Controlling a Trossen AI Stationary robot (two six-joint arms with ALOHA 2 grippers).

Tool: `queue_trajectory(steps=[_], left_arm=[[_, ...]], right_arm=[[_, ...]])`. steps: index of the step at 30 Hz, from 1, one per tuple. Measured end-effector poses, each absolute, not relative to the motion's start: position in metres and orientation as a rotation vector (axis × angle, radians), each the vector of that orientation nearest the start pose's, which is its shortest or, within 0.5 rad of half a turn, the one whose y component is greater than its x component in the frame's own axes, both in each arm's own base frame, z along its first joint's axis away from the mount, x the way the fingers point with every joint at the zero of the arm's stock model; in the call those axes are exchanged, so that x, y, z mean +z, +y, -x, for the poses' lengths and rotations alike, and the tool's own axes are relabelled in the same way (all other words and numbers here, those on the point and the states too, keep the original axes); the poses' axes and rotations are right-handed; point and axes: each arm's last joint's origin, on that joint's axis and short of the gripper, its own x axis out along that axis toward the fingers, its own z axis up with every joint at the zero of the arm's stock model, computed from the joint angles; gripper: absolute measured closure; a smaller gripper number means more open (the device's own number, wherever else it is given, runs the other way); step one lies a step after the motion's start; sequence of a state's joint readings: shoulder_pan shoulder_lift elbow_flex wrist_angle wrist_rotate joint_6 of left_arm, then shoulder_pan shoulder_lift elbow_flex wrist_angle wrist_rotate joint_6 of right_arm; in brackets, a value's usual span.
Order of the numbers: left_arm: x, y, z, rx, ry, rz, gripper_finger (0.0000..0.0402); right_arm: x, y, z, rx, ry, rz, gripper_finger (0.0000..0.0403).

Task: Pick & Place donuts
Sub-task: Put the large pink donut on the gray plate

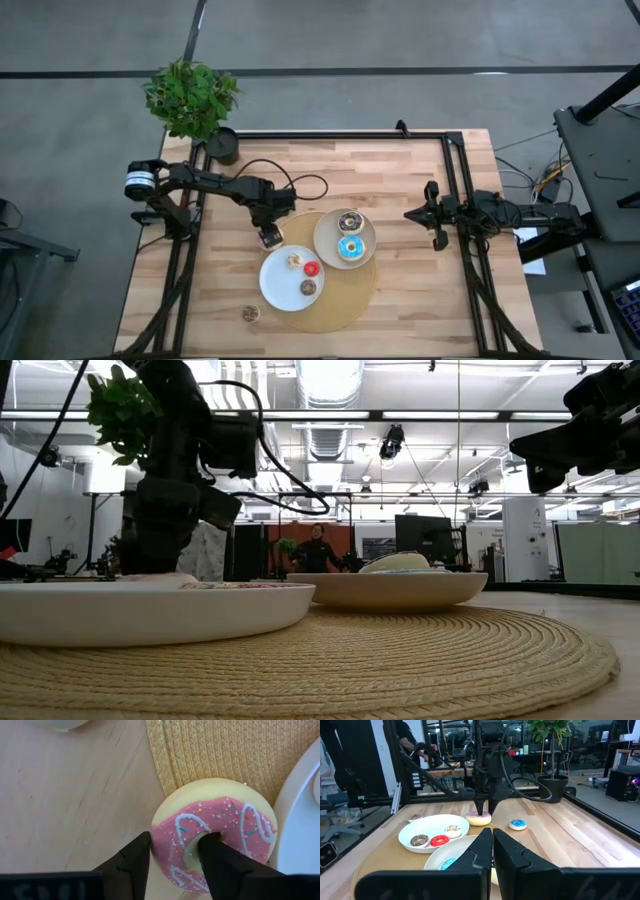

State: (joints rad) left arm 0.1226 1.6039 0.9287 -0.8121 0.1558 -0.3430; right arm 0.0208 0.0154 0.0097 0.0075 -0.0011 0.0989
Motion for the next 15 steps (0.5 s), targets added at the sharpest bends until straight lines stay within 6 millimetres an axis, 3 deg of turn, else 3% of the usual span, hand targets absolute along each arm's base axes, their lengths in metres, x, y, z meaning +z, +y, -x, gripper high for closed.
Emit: queue_trajectory(steps=[6,15], left_arm=[[0.1650,0.0280,-0.2641,0.225,1.471,0.486,0.0300],[0.1649,0.0278,-0.2642,0.224,1.472,0.487,0.0305]], right_arm=[[0.1663,0.0021,-0.0980,0.022,-0.001,-0.101,0.0394],[0.1663,0.0021,-0.0981,0.022,-0.001,-0.097,0.0394]])
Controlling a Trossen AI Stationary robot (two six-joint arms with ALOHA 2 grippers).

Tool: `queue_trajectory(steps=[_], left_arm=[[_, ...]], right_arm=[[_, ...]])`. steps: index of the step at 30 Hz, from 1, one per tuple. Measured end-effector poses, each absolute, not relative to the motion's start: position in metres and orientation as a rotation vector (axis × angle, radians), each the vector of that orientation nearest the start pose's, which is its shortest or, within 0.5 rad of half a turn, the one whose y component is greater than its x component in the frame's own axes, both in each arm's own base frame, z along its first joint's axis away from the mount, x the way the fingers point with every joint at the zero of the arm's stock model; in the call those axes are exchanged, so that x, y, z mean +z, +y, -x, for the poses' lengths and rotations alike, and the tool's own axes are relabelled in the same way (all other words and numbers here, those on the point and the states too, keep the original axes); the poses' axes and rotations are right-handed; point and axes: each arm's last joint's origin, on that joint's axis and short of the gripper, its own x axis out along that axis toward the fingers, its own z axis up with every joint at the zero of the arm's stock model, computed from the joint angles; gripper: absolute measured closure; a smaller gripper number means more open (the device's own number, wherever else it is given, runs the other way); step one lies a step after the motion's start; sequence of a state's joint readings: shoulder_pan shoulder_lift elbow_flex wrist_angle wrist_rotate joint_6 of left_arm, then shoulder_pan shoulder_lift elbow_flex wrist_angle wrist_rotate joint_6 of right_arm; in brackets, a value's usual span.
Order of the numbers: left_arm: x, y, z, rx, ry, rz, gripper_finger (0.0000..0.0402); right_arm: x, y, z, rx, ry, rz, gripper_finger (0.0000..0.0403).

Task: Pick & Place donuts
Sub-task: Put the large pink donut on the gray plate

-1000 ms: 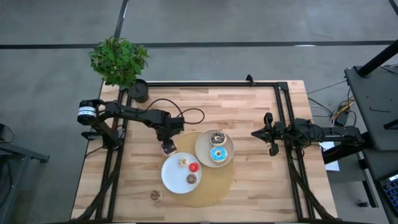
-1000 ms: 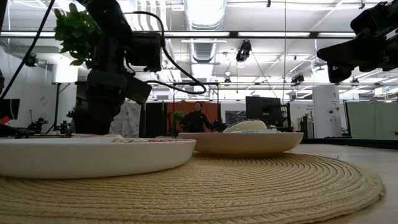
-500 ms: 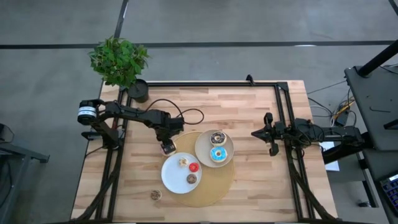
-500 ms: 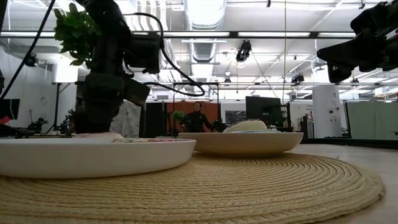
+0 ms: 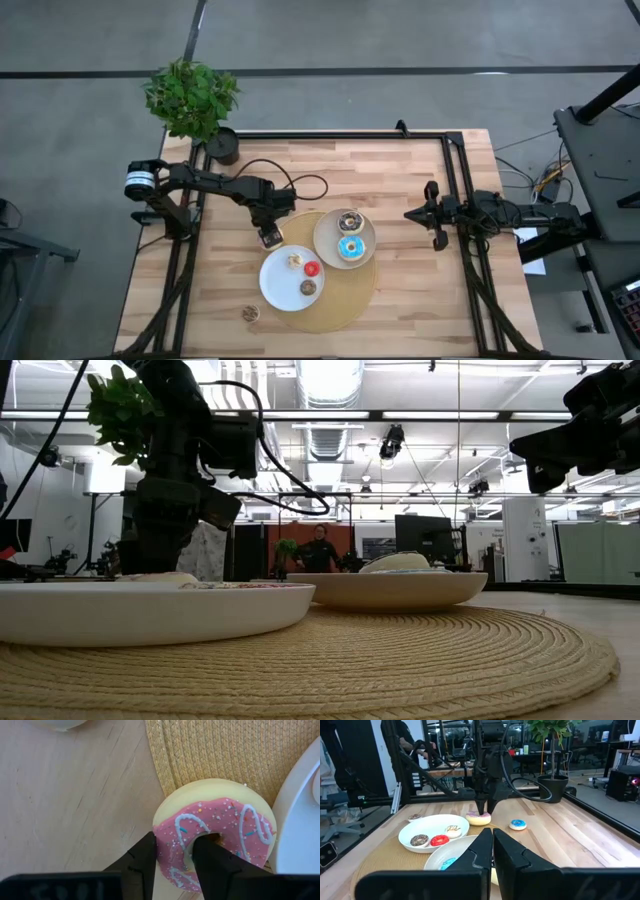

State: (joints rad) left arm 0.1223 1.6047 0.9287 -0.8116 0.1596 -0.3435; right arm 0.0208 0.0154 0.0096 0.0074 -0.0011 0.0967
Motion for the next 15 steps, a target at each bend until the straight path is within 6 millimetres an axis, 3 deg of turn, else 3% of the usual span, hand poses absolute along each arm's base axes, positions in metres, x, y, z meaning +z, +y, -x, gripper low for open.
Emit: queue_trajectory(steps=[15], left_arm=[[0.1648,0.0277,-0.2649,0.222,1.464,0.487,0.0305]], right_arm=[[0.1662,0.0021,-0.0981,0.022,0.000,-0.097,0.0394]])
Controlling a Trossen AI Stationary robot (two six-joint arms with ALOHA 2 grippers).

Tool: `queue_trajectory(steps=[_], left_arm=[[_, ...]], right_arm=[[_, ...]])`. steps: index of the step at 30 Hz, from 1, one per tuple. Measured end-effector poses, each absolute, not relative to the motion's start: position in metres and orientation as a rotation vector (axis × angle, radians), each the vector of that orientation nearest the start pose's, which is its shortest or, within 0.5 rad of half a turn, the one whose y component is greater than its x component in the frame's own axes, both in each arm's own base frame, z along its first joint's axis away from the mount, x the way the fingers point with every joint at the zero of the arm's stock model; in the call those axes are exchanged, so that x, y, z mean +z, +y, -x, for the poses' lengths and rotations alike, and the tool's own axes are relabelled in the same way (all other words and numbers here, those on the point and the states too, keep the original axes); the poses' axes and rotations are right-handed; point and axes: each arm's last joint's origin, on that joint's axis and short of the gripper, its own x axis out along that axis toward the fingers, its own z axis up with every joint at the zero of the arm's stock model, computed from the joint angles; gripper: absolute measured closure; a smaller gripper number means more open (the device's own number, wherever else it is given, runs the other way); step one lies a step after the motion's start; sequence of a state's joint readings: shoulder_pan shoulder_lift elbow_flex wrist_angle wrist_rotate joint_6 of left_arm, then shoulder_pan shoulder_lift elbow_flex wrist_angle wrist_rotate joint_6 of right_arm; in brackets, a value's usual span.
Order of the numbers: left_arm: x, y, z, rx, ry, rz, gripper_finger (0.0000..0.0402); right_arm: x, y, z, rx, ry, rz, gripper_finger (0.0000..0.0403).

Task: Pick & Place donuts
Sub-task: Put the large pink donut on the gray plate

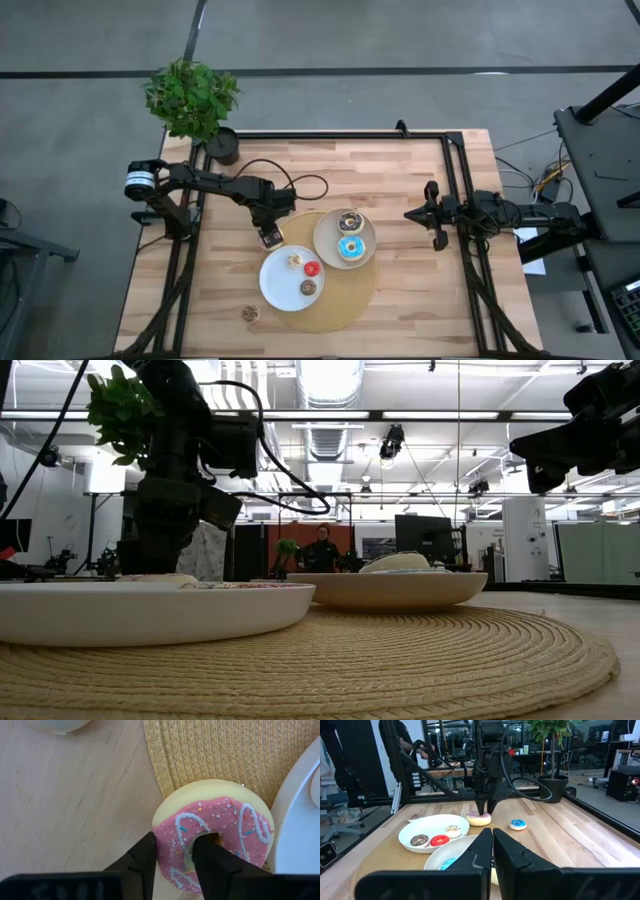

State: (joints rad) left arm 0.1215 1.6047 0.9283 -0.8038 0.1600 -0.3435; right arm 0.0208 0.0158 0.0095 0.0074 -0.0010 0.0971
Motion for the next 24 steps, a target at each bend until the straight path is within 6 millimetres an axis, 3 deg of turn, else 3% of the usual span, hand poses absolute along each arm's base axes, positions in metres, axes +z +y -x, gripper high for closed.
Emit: queue_trajectory(steps=[24], left_arm=[[0.1648,0.0275,-0.2651,0.210,1.462,0.490,0.0325]], right_arm=[[0.1663,0.0021,-0.0981,0.022,0.000,-0.101,0.0394]])
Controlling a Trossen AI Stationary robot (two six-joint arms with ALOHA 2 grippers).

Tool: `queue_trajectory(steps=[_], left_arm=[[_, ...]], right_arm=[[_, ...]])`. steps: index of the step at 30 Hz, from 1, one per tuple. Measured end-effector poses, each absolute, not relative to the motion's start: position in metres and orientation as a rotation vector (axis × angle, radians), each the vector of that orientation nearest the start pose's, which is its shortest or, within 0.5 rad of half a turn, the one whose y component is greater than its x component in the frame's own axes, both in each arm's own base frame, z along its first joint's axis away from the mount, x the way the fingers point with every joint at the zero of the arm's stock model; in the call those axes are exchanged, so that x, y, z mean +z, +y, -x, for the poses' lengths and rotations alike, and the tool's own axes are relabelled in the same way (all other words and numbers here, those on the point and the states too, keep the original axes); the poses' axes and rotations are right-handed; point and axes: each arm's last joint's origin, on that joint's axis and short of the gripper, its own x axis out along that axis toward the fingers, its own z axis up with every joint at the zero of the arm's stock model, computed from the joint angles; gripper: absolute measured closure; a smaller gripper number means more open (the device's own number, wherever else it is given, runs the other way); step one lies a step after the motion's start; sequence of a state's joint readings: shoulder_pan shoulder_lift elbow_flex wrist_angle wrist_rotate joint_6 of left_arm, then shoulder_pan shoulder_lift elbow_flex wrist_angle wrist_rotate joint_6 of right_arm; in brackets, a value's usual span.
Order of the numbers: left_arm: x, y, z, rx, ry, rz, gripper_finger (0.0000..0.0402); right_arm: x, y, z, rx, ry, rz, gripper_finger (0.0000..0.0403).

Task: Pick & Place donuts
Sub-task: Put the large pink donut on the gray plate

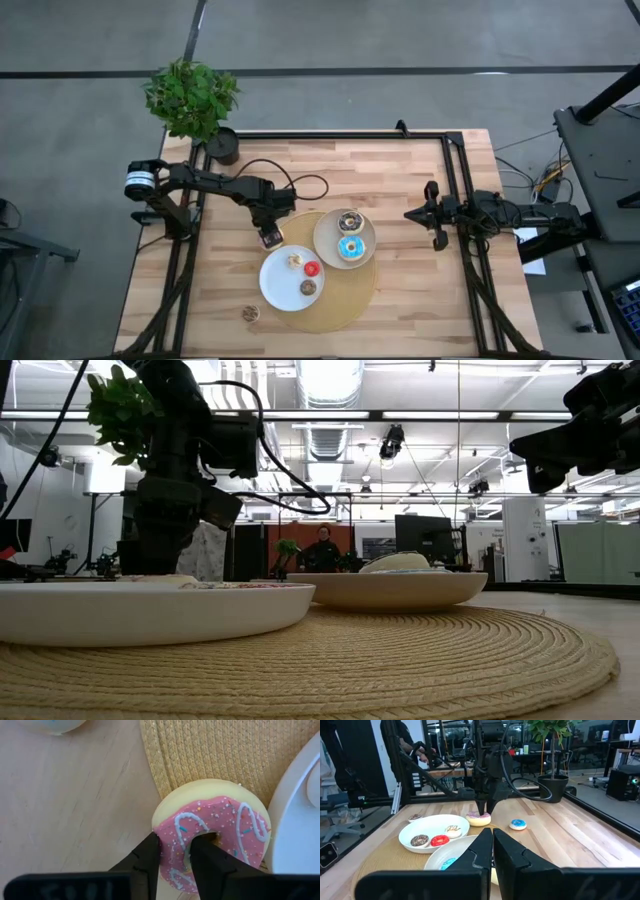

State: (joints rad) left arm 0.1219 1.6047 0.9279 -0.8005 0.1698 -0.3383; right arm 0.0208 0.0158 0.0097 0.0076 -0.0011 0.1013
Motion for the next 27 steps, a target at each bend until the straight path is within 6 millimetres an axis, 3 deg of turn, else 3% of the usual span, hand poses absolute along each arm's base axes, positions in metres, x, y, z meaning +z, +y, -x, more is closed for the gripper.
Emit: queue_trajectory(steps=[17,27], left_arm=[[0.170,0.030,-0.265,0.187,1.484,0.523,0.0323],[0.188,0.039,-0.271,0.188,1.481,0.520,0.0323]], right_arm=[[0.166,0.002,-0.098,0.022,-0.001,-0.099,0.0394],[0.166,0.002,-0.098,0.022,0.000,-0.098,0.0394]])
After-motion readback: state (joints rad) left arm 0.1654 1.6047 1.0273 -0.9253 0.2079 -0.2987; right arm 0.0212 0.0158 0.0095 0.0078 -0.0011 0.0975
